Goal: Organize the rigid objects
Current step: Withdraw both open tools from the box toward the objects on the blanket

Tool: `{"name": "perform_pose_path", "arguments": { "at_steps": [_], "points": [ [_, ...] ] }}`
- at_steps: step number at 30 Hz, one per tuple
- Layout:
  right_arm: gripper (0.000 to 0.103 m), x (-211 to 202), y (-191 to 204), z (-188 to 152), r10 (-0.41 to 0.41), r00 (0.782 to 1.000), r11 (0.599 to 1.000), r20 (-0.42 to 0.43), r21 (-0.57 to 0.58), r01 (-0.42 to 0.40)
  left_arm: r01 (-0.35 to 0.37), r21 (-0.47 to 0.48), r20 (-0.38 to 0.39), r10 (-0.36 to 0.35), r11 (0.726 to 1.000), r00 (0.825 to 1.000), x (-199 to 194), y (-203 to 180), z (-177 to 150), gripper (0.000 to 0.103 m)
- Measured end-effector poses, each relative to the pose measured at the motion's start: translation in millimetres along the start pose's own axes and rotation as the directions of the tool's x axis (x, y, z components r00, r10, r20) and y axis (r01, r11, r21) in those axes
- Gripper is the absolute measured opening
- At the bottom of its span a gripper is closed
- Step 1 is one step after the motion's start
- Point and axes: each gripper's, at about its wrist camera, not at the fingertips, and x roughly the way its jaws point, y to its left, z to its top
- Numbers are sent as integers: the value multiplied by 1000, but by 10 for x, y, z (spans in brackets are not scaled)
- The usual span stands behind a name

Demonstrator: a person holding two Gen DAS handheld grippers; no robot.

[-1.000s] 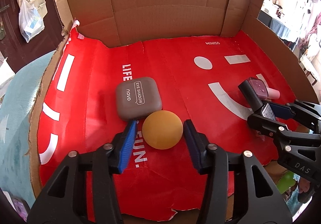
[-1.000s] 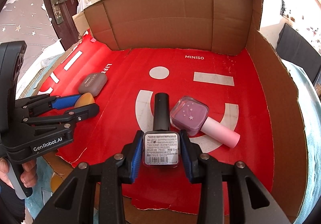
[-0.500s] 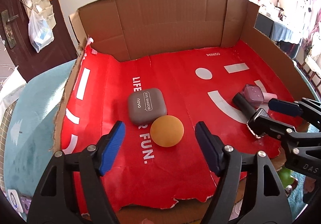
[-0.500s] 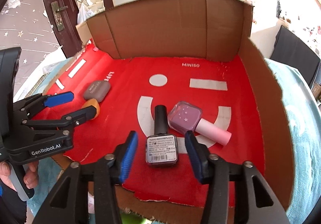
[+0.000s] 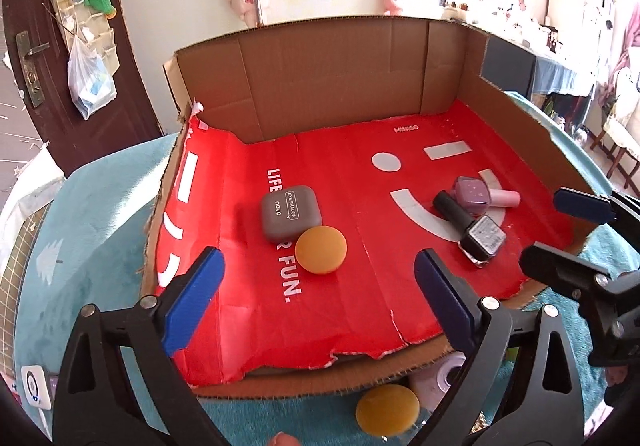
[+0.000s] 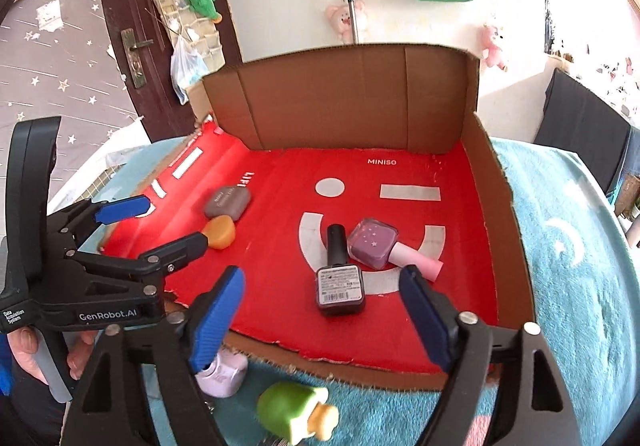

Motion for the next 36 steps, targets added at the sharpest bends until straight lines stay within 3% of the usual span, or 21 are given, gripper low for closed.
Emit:
{"name": "perform_pose_path", "arguments": {
  "at_steps": [8,14,22,36],
  "points": [
    [103,-250,90,-70,19,998,1000,60,-20,-18,7,7,46,-7,1000,999,-246,-52,-68,103],
    [103,-446,167,-128,45,994,999,104,-28,-42,36,-18,66,-34,999,997,-404,-54,-148,103],
    [103,-697,260,-235,49,985,998,163,-34,-44,3,-33,122,1,999,992,-616,-61,-326,103],
    [103,-1032,425,-536,15,971,999,239,-53,-3,35,-89,136,-23,995,991,-914,-68,-626,103]
  ]
}}
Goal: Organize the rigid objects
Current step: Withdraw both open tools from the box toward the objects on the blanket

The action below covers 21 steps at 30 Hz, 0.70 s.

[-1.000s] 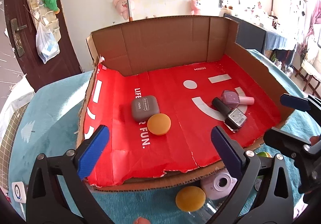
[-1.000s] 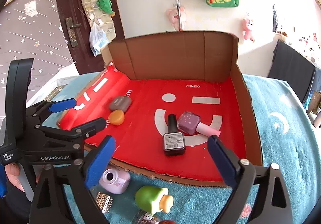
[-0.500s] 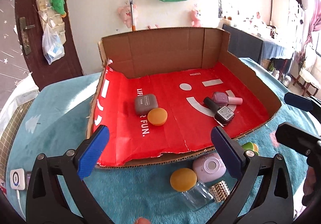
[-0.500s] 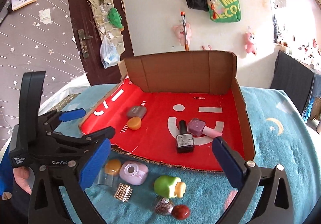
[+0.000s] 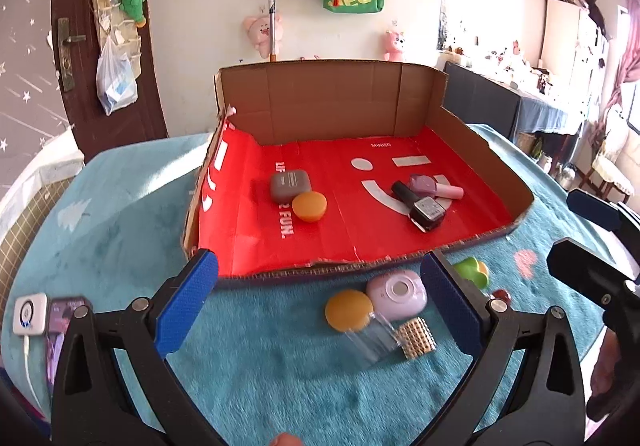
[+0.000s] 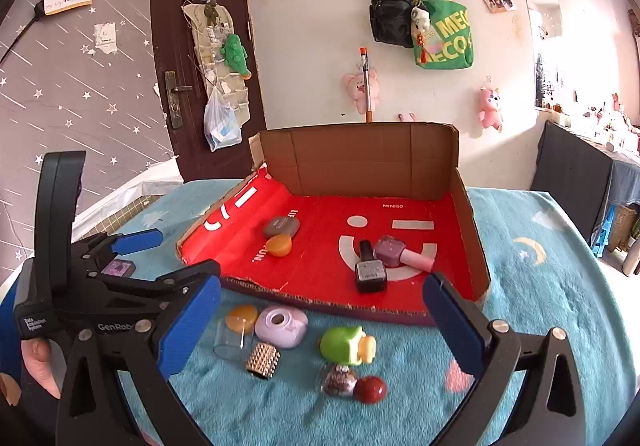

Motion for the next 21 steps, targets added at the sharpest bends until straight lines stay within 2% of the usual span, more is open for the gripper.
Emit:
{"name": "perform_pose_path", "arguments": {
  "at_steps": [7,15,21],
  "points": [
    [103,-86,-6,-137,-3,1000,1000,-4,19,3,-43,29,9,43,999,999,-109,-66,-173,103],
    [103,-130,14,-263,-19,1000,1000,-14,24,19,-22,33,-15,22,999,1000,-123,-121,-359,103],
    [103,-132,38,-358,-49,999,999,-22,13,49,-10,2,-52,10,1000,999,-64,-79,-519,103]
  ]
}}
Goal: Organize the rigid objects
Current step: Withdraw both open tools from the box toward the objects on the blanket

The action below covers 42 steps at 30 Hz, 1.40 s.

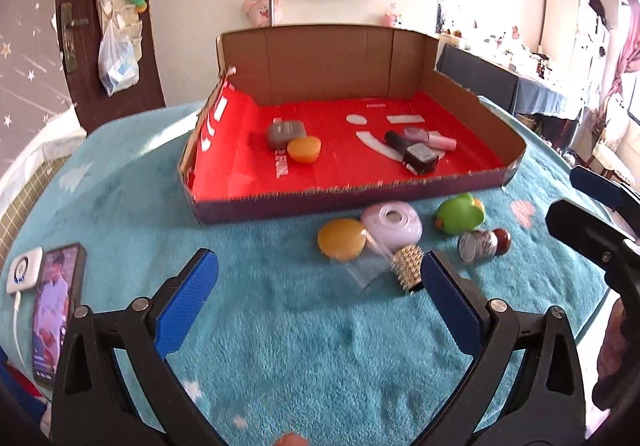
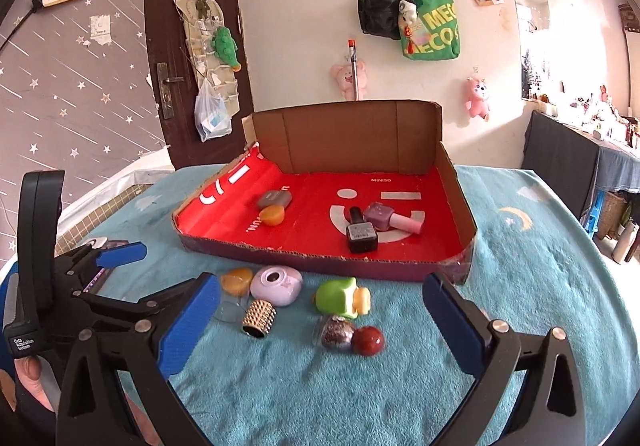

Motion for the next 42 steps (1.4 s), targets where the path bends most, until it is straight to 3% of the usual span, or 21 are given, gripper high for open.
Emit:
{"name": "perform_pose_path", "arguments": {
  "at_steps": [24,32,42],
  "points": [
    [103,384,-177,-536,-74,979,994,-188,63,87,-7,-53,-159,-1,999,987,411,114,-348,103],
    [103,555,-243,-568,-52,968,991,-244,104,79,-8,-46,-173,0,999,985,504,81,-257,103],
    [101,673,-273,-494,-43,970,984,-241,155,82,11,-77,-186,-25,997,982,639,66,-123,103]
  ]
}}
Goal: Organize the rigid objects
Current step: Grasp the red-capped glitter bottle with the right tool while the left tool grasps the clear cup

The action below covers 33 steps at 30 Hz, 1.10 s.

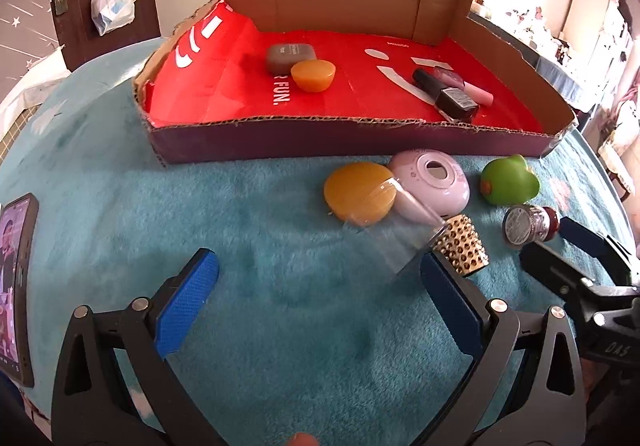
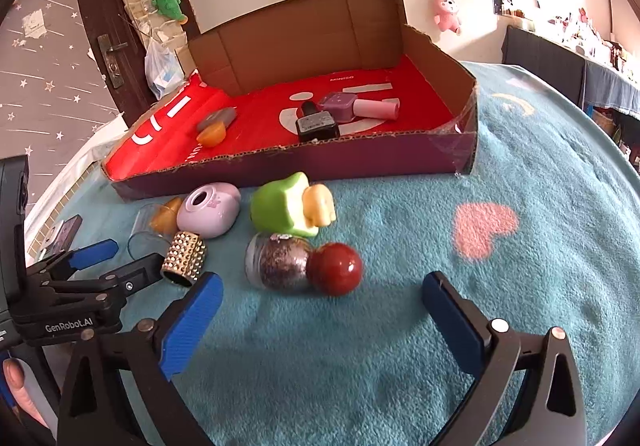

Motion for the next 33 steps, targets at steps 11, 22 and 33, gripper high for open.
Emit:
{"name": "perform_pose_path", "arguments": {
  "at_steps": [11,22,33],
  "points": [
    [97,55,46,40,-14,1000,1000,-6,-22,14,-3,-6,-13,3,1000,1000,124,-147,145,103],
    [83,101,122,41,-73,997,996,-2,-46,72,-15,-79,18,17,997,1000,32,36,72,94],
    [61,59,158,-7,-78,997,995,10,-67,79,-2,-74,38,5,997,999,-65,26,9,37]
  ]
}}
